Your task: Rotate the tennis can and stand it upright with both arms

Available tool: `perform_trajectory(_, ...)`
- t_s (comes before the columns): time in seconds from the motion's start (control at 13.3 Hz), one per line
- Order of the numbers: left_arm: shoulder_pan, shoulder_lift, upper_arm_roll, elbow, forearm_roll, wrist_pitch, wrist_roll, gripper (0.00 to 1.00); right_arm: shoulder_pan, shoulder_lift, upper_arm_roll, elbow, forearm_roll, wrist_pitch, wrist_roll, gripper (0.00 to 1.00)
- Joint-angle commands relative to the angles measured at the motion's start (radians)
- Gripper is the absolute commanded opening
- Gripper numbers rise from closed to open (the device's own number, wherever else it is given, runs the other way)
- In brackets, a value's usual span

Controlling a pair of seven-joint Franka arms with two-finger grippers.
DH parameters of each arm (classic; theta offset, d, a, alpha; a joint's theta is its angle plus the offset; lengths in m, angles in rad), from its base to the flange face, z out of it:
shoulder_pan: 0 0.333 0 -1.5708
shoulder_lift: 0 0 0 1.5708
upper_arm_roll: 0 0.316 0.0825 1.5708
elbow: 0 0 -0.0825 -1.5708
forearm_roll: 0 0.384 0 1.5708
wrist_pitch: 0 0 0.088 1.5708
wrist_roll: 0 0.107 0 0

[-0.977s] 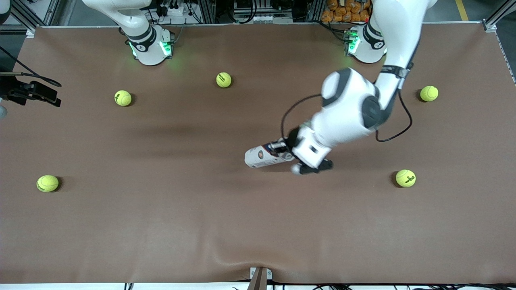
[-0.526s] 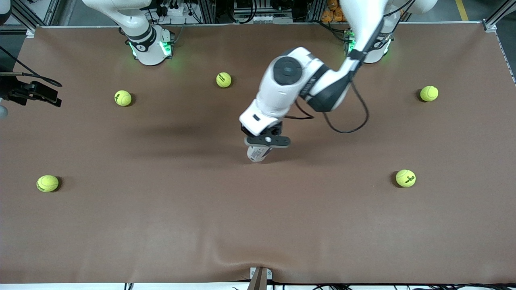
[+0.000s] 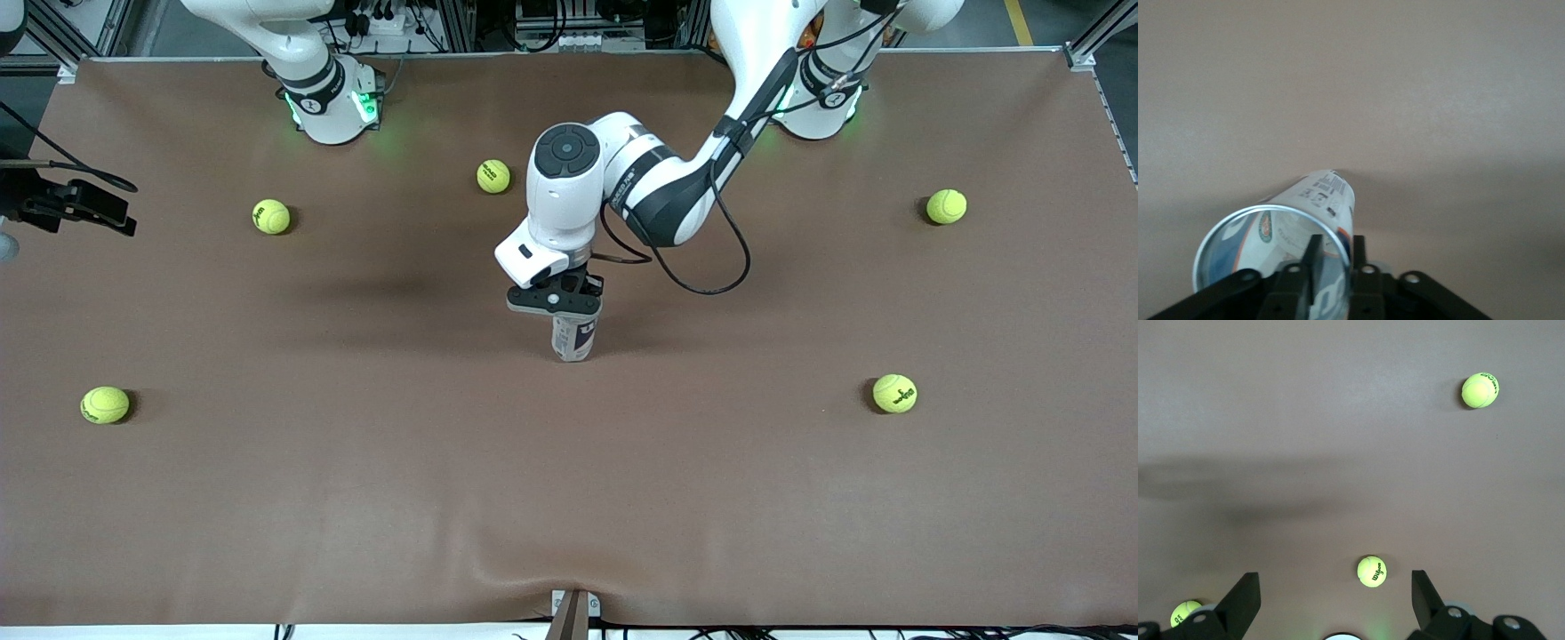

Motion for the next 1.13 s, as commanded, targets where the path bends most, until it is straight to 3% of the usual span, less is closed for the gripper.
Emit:
perform_trajectory(0.0,-0.008,0.003,0.009,0.049,0.027,-0.010,-0.012,1.00,-0.004,-0.013,0.006,-0.012,0.000,-0.001,0.013,1.00)
perform_trajectory(0.3,0.007,-0.051,0.012,0.066,0.025,-0.063,-0.014,1.00,-0.004,-0.013,0.006,-0.012,0.000,-0.003,0.012,1.00)
perform_trajectory(0.53,0.035,-0.163,0.055,0.078,0.017,-0.121,-0.005,1.00,-0.004,-0.013,0.006,-0.014,0.000,-0.003,0.012,1.00)
perform_trajectory(1.05,0.347,-0.378,0.052,0.057,0.014,-0.541,0.249,1.00,-0.003,-0.013,0.008,-0.012,0.000,0.007,0.009,1.00)
